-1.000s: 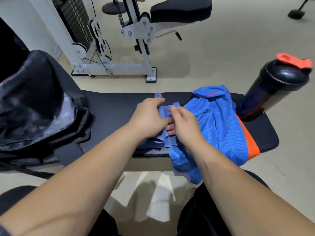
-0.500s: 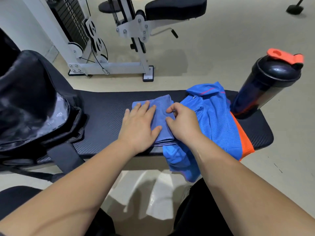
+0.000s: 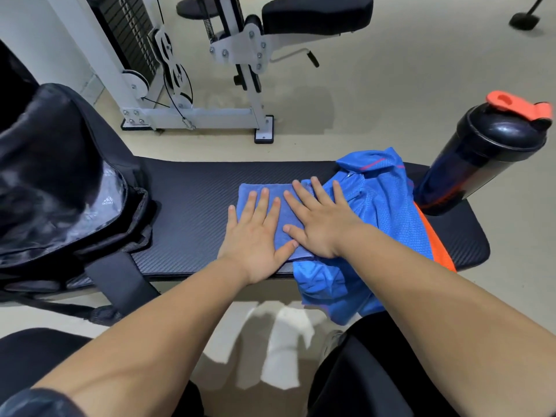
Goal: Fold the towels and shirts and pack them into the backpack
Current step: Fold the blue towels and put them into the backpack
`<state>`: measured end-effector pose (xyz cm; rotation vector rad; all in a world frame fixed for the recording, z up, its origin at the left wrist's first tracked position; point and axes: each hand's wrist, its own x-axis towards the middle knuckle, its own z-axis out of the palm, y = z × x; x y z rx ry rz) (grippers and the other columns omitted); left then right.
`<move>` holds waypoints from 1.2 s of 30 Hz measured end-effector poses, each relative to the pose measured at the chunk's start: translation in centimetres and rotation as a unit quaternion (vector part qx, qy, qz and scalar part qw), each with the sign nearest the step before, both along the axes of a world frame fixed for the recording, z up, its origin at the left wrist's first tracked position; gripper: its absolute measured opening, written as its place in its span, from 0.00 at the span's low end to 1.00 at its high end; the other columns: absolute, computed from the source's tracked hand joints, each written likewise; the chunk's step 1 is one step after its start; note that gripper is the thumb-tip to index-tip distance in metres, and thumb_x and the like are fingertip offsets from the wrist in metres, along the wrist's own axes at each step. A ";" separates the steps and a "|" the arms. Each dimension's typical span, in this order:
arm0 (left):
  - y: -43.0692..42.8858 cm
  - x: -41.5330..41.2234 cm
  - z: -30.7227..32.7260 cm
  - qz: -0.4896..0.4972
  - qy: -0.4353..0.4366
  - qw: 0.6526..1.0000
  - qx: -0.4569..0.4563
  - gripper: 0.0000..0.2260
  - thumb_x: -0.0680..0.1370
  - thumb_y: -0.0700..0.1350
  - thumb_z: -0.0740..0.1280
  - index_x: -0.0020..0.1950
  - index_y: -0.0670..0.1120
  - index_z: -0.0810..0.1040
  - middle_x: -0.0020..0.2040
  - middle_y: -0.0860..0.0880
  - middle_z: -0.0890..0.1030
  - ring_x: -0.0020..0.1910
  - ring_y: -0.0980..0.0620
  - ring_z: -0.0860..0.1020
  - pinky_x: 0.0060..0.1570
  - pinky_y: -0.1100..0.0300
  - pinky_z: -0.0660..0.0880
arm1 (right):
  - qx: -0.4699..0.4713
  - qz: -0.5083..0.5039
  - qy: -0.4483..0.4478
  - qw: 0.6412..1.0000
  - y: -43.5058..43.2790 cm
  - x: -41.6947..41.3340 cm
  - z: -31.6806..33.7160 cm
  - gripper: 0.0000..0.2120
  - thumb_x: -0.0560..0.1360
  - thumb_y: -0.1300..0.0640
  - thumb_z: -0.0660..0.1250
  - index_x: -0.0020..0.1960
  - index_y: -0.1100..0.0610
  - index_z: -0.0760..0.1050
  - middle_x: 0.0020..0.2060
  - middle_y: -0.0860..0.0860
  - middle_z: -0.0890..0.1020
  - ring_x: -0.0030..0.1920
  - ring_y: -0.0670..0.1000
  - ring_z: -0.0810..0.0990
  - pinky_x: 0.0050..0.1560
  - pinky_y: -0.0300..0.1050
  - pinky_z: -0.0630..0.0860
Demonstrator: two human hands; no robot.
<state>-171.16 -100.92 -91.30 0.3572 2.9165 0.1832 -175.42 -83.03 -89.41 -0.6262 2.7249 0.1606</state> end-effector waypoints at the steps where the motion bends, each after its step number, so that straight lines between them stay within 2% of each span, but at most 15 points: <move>1: -0.3 0.0 0.2 -0.003 -0.004 1.000 0.024 0.41 0.78 0.70 0.50 0.83 0.49 0.43 0.82 0.49 0.37 0.80 0.48 0.35 0.77 0.38 0.40 | 0.004 -0.002 -0.006 1.000 -0.1 -0.1 0.0 0.35 0.80 0.32 0.38 0.80 0.46 0.31 0.79 0.47 0.32 0.78 0.57 0.30 0.75 0.67 0.33; 4: -1.5 0.9 0.6 0.009 0.024 0.993 0.112 0.39 0.77 0.69 0.56 0.83 0.50 0.52 0.83 0.48 0.45 0.82 0.47 0.43 0.78 0.39 0.46 | 0.004 -0.010 -0.013 1.000 -0.1 -0.1 -0.1 0.35 0.79 0.31 0.38 0.79 0.45 0.29 0.79 0.46 0.30 0.78 0.57 0.29 0.75 0.67 0.32; 7: -2.5 2.5 1.0 0.123 0.087 0.978 0.146 0.37 0.76 0.66 0.64 0.80 0.51 0.60 0.79 0.43 0.60 0.75 0.39 0.61 0.73 0.43 0.62 | -0.011 -0.018 -0.001 1.000 0.0 0.3 -0.5 0.35 0.79 0.30 0.37 0.79 0.44 0.29 0.78 0.45 0.30 0.78 0.57 0.28 0.75 0.67 0.32; 9: -2.9 3.0 1.1 0.189 0.067 0.968 0.152 0.38 0.74 0.64 0.69 0.79 0.53 0.59 0.72 0.44 0.68 0.68 0.40 0.66 0.67 0.47 0.66 | -0.023 -0.022 0.016 0.999 0.0 0.6 -0.7 0.35 0.79 0.30 0.37 0.80 0.44 0.31 0.79 0.44 0.32 0.78 0.57 0.29 0.75 0.67 0.32; 11: -3.2 2.9 1.3 0.206 0.039 0.960 0.186 0.38 0.72 0.62 0.73 0.77 0.55 0.61 0.66 0.47 0.74 0.65 0.42 0.70 0.64 0.48 0.70 | -0.042 -0.030 0.037 0.998 -0.1 0.8 -0.6 0.35 0.79 0.30 0.40 0.81 0.44 0.35 0.80 0.44 0.34 0.79 0.57 0.31 0.75 0.67 0.33; 15: -3.0 1.7 2.0 0.251 -0.031 0.924 0.287 0.30 0.71 0.53 0.76 0.69 0.58 0.66 0.59 0.52 0.77 0.56 0.47 0.77 0.56 0.50 0.75 | -0.071 -0.043 0.059 0.995 -0.5 1.1 0.2 0.36 0.80 0.31 0.46 0.82 0.46 0.44 0.82 0.47 0.41 0.80 0.58 0.35 0.77 0.65 0.35; 17: -3.1 1.3 2.5 0.250 -0.036 0.910 0.329 0.23 0.73 0.47 0.75 0.63 0.58 0.68 0.49 0.54 0.75 0.46 0.50 0.76 0.45 0.56 0.72 | -0.093 -0.057 0.062 0.992 -0.8 1.0 0.9 0.36 0.80 0.32 0.48 0.82 0.48 0.50 0.82 0.50 0.45 0.81 0.59 0.39 0.78 0.64 0.38; 19: -3.8 0.9 2.9 0.250 -0.043 0.886 0.389 0.21 0.74 0.42 0.73 0.60 0.58 0.67 0.43 0.53 0.72 0.39 0.52 0.73 0.37 0.58 0.68 | -0.128 -0.077 0.072 0.986 -1.0 0.8 1.6 0.35 0.80 0.33 0.51 0.81 0.50 0.54 0.82 0.54 0.50 0.81 0.60 0.45 0.79 0.61 0.42; 22: -6.2 0.3 3.3 0.260 -0.063 0.860 0.435 0.23 0.73 0.38 0.73 0.59 0.58 0.69 0.40 0.51 0.75 0.35 0.52 0.74 0.38 0.57 0.70 | -0.193 -0.105 0.041 0.975 -0.9 0.9 2.0 0.36 0.81 0.35 0.52 0.82 0.52 0.50 0.81 0.56 0.51 0.80 0.59 0.52 0.79 0.57 0.50; 24: -8.8 -0.4 3.6 0.245 -0.082 0.869 0.423 0.24 0.71 0.36 0.73 0.58 0.58 0.70 0.40 0.49 0.76 0.35 0.51 0.73 0.40 0.55 0.71 | -0.199 -0.121 -0.003 0.972 -0.7 1.2 1.8 0.38 0.80 0.33 0.51 0.82 0.51 0.44 0.82 0.56 0.48 0.80 0.57 0.52 0.79 0.56 0.52; 26: -11.5 -1.3 4.0 0.193 -0.123 0.905 0.359 0.24 0.70 0.34 0.73 0.56 0.57 0.71 0.37 0.49 0.74 0.33 0.52 0.68 0.37 0.56 0.66 | -0.157 -0.117 -0.031 0.980 -0.3 1.7 1.0 0.42 0.77 0.29 0.46 0.82 0.50 0.40 0.82 0.56 0.45 0.81 0.56 0.48 0.80 0.56 0.49; 28: -13.2 -2.2 4.8 0.124 -0.159 0.938 0.283 0.24 0.69 0.33 0.73 0.56 0.55 0.71 0.36 0.49 0.73 0.32 0.53 0.65 0.35 0.56 0.63 | -0.117 -0.103 -0.036 0.987 0.0 1.9 0.2 0.47 0.72 0.24 0.39 0.82 0.50 0.40 0.82 0.56 0.44 0.81 0.57 0.44 0.80 0.56 0.46; 30: -13.8 -3.1 5.9 0.064 -0.178 0.958 0.215 0.25 0.69 0.32 0.71 0.57 0.55 0.70 0.36 0.52 0.76 0.31 0.55 0.66 0.33 0.57 0.66 | -0.131 -0.110 -0.020 0.985 -0.2 1.8 0.0 0.50 0.70 0.22 0.37 0.82 0.51 0.41 0.82 0.57 0.47 0.81 0.58 0.46 0.80 0.57 0.47; 33: -13.2 -4.5 6.7 0.010 -0.173 0.975 0.137 0.27 0.69 0.34 0.70 0.61 0.57 0.68 0.43 0.54 0.80 0.37 0.54 0.75 0.39 0.53 0.75 | -0.182 -0.110 0.029 0.977 -1.7 1.2 1.3 0.49 0.72 0.24 0.42 0.82 0.54 0.47 0.81 0.57 0.55 0.80 0.59 0.53 0.79 0.57 0.50; 36: -12.2 -5.3 6.3 0.023 -0.129 0.983 0.128 0.32 0.68 0.36 0.71 0.68 0.58 0.68 0.47 0.55 0.78 0.42 0.53 0.77 0.41 0.58 0.73 | -0.231 -0.037 0.024 0.972 -4.4 0.5 2.8 0.47 0.74 0.30 0.61 0.82 0.56 0.51 0.79 0.55 0.60 0.79 0.56 0.57 0.78 0.53 0.55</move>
